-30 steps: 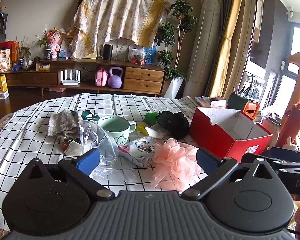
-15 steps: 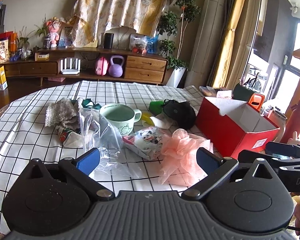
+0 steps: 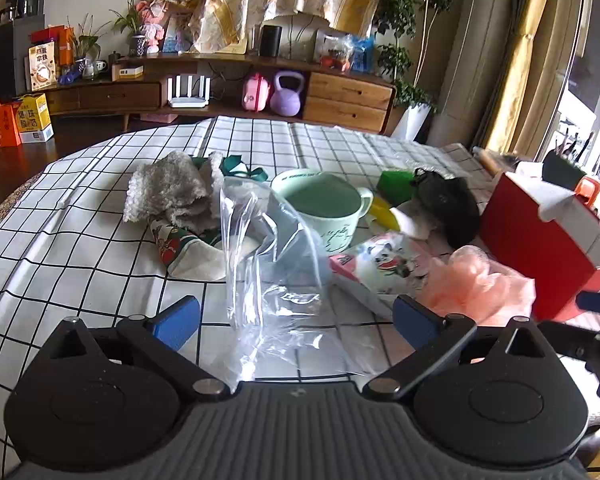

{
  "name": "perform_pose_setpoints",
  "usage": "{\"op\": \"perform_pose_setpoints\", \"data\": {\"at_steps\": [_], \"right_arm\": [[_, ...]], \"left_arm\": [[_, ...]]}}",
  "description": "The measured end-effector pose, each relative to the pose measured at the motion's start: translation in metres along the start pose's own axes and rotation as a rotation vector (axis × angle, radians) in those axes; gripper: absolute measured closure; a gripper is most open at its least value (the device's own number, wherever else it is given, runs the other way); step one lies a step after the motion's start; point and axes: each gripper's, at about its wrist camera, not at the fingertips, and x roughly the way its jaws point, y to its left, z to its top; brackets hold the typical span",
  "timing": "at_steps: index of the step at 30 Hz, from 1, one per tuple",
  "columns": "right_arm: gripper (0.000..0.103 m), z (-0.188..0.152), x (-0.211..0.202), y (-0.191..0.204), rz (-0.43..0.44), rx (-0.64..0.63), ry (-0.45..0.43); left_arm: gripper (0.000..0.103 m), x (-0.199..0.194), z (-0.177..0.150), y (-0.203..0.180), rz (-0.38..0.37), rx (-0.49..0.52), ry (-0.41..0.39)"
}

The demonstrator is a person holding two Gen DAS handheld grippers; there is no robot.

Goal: Organize soft objects
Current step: 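Grasp the clear plastic bag with the left tool while the right tool grasps the pink bath puff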

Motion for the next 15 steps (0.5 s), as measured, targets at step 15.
{"op": "perform_pose_setpoints", "data": {"at_steps": [15], "right_arm": [[0.002, -0.002, 0.071, -0.001, -0.006, -0.065, 0.117]], "left_arm": [[0.001, 0.06, -0.019, 0.009, 0.063, 0.038, 0.122]]}}
